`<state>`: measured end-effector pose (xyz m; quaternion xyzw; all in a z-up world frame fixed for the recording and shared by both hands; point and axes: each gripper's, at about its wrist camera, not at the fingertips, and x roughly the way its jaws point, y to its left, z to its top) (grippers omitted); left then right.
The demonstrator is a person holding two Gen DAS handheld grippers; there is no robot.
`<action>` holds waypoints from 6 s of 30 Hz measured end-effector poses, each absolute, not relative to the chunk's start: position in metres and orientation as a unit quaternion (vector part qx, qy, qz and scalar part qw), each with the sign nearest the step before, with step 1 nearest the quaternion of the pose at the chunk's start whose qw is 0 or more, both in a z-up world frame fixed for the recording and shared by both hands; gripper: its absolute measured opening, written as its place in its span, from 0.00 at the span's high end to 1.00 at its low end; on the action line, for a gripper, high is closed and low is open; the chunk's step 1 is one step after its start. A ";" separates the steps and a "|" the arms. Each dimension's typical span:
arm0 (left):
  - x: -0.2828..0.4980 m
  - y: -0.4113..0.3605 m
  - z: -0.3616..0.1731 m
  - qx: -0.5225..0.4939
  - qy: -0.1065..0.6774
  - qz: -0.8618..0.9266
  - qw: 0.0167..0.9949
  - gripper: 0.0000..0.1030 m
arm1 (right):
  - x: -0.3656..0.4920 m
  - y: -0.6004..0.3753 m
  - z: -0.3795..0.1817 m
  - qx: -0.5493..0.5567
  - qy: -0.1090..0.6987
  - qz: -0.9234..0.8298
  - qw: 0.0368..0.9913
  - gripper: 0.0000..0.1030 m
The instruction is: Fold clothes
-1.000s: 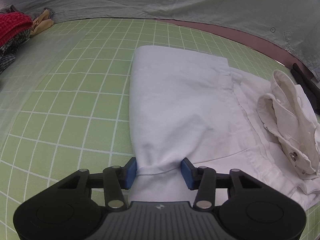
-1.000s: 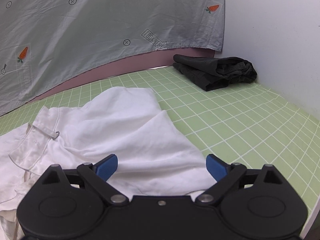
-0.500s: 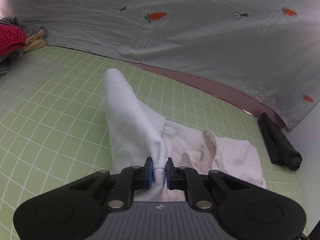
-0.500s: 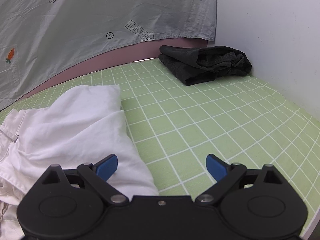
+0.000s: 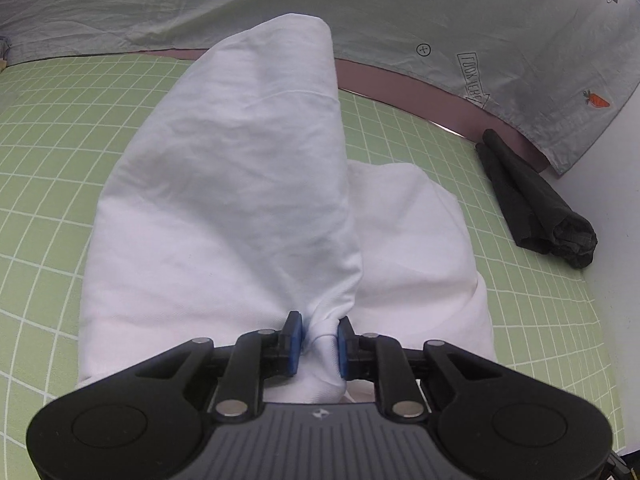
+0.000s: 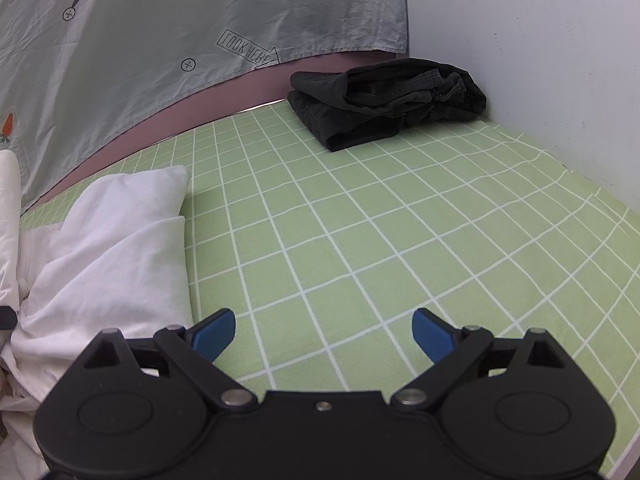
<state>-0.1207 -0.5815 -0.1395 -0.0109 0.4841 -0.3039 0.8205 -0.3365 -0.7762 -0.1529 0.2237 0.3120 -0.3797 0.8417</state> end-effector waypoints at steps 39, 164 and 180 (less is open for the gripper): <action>-0.066 -0.361 -0.096 -0.097 0.429 -0.161 0.884 0.01 | -0.189 -0.648 -0.059 0.202 0.272 -0.202 0.919 0.11; -0.166 -0.660 -0.067 -0.063 0.445 -0.384 0.806 0.58 | -0.298 -0.816 -0.067 0.335 0.256 -0.247 0.873 0.80; -0.184 -0.900 0.016 -0.164 0.360 -0.430 0.811 0.58 | -0.352 -1.027 0.037 0.211 0.171 -0.239 0.932 0.80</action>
